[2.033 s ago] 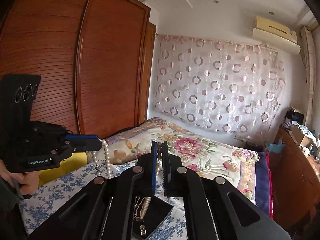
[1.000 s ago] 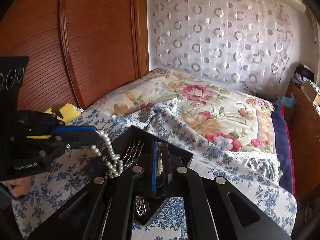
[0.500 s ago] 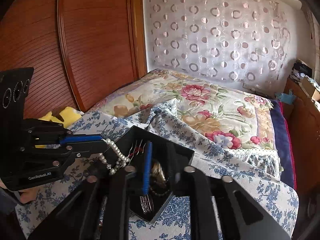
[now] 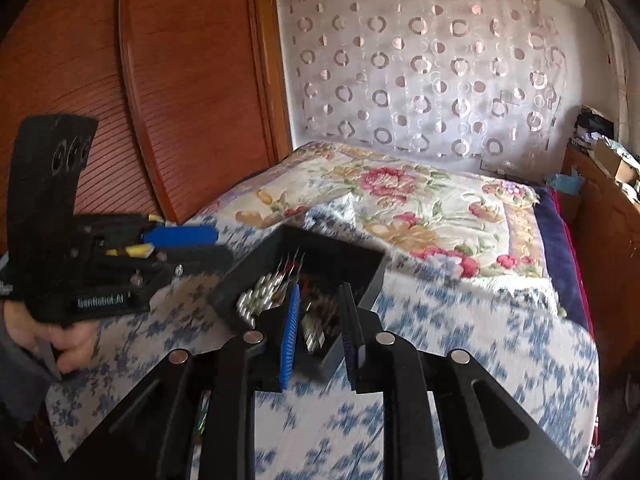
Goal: Organize jewelry
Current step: 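Open the left tool to release the pearls into the box, then grasp the brown wooden bead bracelet with the left tool and lift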
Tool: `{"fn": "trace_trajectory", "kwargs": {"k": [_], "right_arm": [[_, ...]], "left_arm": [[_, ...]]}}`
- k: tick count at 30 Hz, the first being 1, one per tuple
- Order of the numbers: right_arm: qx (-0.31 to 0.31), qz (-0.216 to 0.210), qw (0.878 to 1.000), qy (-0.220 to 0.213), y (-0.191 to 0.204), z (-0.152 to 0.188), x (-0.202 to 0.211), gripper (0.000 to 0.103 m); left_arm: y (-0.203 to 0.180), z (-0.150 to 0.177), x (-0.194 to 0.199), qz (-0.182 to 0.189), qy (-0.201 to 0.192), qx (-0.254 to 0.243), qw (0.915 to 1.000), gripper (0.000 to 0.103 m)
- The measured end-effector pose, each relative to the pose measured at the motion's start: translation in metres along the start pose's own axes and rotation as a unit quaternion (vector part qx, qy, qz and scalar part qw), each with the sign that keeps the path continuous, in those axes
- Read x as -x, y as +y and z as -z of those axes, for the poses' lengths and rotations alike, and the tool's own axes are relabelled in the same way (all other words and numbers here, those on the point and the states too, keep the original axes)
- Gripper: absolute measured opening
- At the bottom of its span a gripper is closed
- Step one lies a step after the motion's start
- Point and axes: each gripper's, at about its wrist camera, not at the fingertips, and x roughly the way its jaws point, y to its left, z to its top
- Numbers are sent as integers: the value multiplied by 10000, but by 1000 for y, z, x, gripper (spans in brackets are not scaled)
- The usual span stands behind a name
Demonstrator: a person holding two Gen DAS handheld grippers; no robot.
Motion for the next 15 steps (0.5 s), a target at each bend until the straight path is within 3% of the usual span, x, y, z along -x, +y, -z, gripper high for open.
{"fn": "trace_trajectory", "kwargs": {"k": [4,7,8,9,15], "right_arm": [[61,-69,9997,240,9,25,2,22],[62,-83,9991,408,14,41,-1,22],[49,-85,9989,465,15,46,-2,22],[37,-91,9986,516,17,51,-3,22],[-3,-108,9971,747,28,76,-7,22]], "left_arm": [[-2,18,6,52,127,-18,9999,46],[-1,32,9,43,231,-4,9997,50],[-1,37,9,34,284,3,9996,58],[-1,40,9,43,301,11,9995,61],[0,64,6,61,605,-51,9981,61]]}}
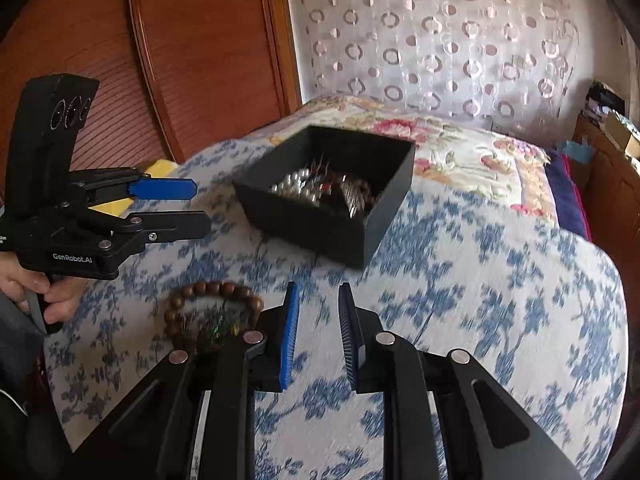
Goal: Organize jewelry
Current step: 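Grasp the brown wooden bead bracelet with the left tool and lift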
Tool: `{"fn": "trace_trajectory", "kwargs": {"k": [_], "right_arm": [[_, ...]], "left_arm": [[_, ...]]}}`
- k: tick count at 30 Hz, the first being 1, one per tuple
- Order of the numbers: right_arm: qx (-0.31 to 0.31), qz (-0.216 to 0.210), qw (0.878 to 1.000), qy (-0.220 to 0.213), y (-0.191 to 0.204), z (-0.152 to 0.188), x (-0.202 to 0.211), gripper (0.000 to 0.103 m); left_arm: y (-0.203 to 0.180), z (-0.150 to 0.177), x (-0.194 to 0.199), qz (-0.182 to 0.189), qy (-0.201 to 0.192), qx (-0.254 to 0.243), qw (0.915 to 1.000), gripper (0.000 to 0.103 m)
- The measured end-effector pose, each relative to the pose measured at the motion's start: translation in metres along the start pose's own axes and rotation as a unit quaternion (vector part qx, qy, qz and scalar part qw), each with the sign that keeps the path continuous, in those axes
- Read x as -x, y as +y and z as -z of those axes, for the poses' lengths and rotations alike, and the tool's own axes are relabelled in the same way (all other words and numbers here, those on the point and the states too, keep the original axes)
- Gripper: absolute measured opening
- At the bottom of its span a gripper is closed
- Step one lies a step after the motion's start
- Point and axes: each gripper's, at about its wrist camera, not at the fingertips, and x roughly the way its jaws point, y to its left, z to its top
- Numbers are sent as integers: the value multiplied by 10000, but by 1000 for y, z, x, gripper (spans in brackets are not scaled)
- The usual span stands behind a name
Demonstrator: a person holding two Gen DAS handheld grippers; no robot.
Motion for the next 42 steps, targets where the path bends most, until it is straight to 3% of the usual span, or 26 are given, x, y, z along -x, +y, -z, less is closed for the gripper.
{"fn": "trace_trajectory", "kwargs": {"k": [9,16,19,24,27,42], "right_arm": [[33,2,9997,234,9,25,-6,22],[-24,-24,9997,240,9,30,-3,22],[-35,-24,9998,213,9,31,0,22],[-50,-7,9998,181,11,35,5,22],[-71,8,9998,165,14,38,8,22],[18,-54,9999,110,28,38,13,22]], "left_arm": [[-3,31,-18,34,647,-113,9978,61],[-6,37,-21,95,724,-193,9971,61],[-10,37,-22,90,731,-290,9969,49],[-15,37,-24,-49,672,-400,9969,38],[-20,39,-22,-103,643,-490,9967,12],[-16,18,53,-12,-437,-41,9990,12]]}}
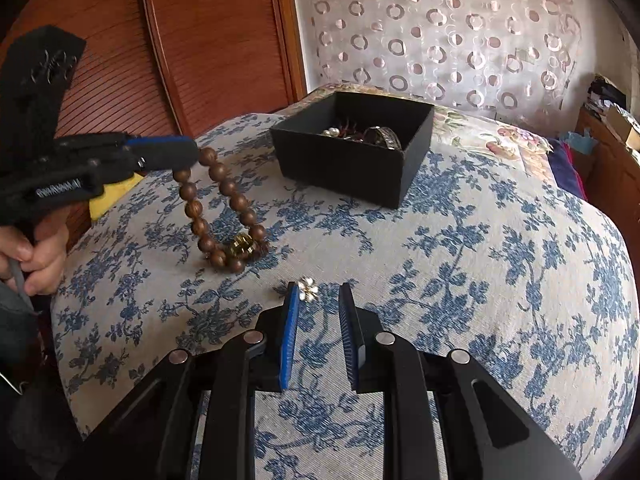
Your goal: Organize jewelry
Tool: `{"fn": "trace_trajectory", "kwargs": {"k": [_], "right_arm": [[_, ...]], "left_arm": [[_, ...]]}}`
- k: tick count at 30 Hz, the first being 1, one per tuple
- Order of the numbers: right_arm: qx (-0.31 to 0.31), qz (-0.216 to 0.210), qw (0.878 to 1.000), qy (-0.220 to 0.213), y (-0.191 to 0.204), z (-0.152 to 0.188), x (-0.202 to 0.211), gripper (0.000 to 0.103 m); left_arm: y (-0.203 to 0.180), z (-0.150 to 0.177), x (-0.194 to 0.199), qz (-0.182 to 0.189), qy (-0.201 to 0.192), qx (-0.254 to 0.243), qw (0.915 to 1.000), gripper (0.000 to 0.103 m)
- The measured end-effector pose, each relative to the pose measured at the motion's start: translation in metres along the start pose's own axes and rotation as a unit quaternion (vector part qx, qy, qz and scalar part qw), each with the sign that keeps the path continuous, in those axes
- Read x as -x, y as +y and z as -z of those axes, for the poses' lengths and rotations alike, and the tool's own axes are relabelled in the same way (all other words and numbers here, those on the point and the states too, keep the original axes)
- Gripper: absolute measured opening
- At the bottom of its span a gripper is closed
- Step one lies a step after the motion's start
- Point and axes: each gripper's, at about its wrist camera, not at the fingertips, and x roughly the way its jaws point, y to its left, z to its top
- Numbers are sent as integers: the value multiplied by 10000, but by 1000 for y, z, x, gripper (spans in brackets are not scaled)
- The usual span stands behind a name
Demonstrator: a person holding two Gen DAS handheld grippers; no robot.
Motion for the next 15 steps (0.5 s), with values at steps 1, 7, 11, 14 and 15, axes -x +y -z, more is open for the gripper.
{"fn": "trace_trajectory", "kwargs": {"k": [1,7,11,14,15], "right_arm": [[13,-2,10000,4,1,-1,-1,22],[128,-60,9999,8,10,-7,-6,22],[164,-85,9998,19,14,-11,-9,22],[166,-152,9997,33,18,-14,-12,22],[177,-188,9997,41,21,-16,-14,22]], "left_arm": [[0,-1,2,3,-28,12,10000,12],[8,-7,15,118,-190,163,9996,12],[13,-9,24,78,-298,198,9993,12],[18,-11,31,-11,-395,202,9990,12],[19,-11,33,-63,-417,199,9989,12]]}}
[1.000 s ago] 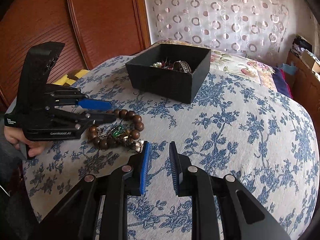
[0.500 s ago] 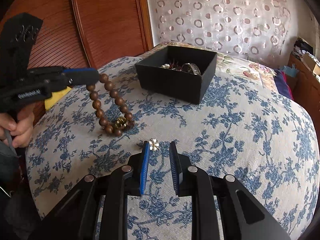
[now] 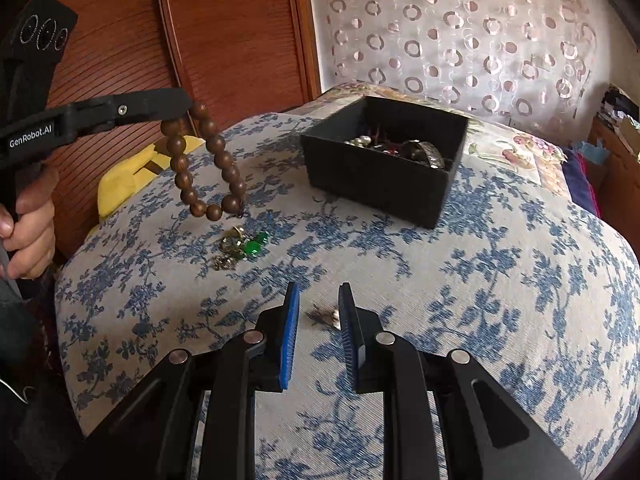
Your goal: Organize jewelry
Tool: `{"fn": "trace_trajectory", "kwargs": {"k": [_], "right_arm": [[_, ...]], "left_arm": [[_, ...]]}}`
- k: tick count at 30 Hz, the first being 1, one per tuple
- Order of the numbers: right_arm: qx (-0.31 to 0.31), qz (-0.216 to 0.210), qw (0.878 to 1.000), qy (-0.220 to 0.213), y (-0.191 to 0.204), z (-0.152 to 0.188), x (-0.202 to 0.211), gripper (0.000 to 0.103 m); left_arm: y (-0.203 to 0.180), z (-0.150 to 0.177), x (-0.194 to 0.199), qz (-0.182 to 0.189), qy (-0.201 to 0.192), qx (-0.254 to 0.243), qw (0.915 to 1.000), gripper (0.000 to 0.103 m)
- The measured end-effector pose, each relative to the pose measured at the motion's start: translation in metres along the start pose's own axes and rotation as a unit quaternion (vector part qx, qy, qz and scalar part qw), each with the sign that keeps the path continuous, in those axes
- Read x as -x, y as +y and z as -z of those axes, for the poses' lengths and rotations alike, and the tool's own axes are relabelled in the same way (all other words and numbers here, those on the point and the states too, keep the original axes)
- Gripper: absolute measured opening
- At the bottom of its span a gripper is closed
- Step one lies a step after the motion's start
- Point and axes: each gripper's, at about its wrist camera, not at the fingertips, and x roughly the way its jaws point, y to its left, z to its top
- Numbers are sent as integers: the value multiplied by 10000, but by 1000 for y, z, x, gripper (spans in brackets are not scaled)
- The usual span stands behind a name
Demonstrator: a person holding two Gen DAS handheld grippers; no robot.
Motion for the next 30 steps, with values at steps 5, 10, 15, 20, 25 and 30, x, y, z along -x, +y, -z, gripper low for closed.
{"fn": "trace_trajectory", "kwargs": {"k": [5,10,15,20,25,30], "right_arm": [[156,-149,9998,25,15,-12,-11,22],[340,-348,9987,129,32,-28,-30,22],[276,-385,9985,259,38,-37,-49,22],[280,-269,9982,448,44,-40,-64,22],[323,49,9979,562,38,-38,-65,22],[398,269,9970,607,33,-36,-63,19]], "left_arm": [[14,4,6,-147,-22,68,9999,12],[30,12,11,-261,-23,216,9994,12],[42,19,12,-316,-5,332,9990,12],[46,24,10,-314,29,378,9988,12],[46,25,8,-289,28,368,9989,12],[46,26,7,-266,33,363,9990,12]]}}
